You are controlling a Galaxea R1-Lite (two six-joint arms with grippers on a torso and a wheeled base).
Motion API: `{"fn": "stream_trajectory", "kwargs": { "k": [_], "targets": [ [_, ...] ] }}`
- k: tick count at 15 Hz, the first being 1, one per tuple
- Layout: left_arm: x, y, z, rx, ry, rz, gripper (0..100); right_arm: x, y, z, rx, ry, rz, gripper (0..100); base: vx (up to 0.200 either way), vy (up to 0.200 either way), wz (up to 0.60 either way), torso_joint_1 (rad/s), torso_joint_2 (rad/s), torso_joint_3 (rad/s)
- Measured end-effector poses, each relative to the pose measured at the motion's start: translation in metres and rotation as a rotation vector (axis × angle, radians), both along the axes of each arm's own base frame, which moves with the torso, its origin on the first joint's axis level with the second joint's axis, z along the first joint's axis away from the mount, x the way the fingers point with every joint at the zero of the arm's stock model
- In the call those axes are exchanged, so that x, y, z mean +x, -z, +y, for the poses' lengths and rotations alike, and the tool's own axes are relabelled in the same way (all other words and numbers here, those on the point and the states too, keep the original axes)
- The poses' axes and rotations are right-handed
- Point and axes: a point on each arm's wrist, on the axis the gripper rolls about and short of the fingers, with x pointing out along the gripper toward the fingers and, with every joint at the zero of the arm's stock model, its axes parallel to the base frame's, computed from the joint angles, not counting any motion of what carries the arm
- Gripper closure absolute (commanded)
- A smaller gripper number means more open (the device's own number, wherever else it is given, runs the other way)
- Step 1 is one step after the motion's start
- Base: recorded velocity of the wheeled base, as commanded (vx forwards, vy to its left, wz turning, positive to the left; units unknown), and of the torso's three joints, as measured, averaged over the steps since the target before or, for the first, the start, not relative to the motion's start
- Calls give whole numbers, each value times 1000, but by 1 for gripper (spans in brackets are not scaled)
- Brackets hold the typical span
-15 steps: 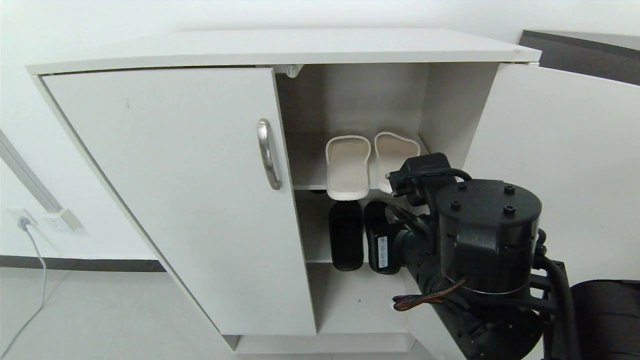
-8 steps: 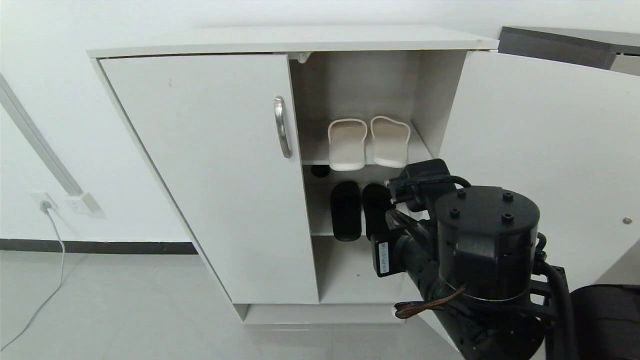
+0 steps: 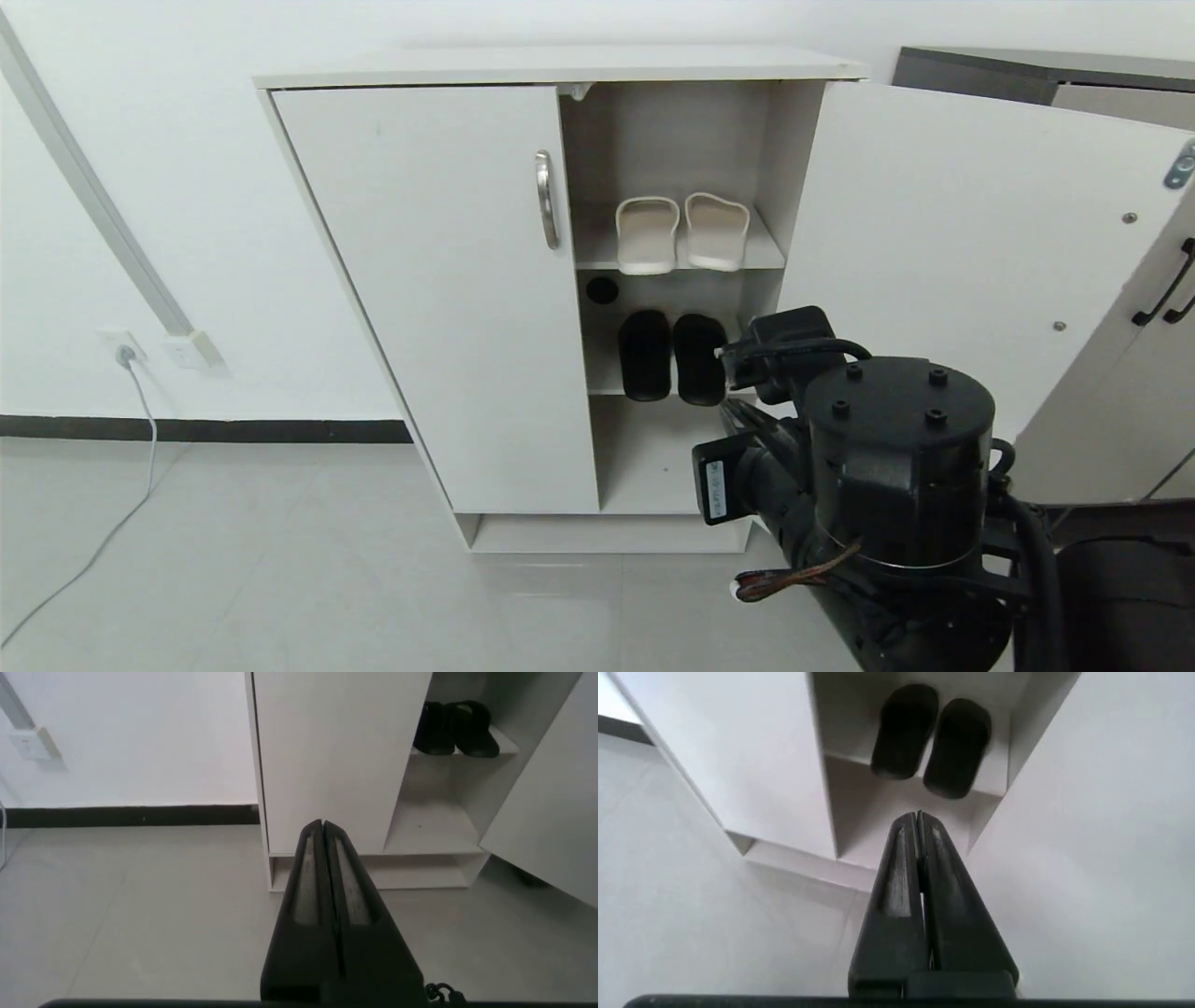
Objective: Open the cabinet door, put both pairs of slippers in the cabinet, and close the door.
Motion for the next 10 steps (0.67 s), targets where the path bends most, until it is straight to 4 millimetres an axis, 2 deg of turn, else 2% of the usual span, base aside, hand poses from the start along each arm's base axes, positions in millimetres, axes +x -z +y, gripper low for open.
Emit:
{"fn": "stream_trajectory", "kwargs": {
  "k": [10],
  "targets": [
    [0, 0, 0, -1, 0, 0, 100, 0, 4, 1, -8, -2, 7, 100, 0, 0, 0, 0, 0, 0]
  ]
}}
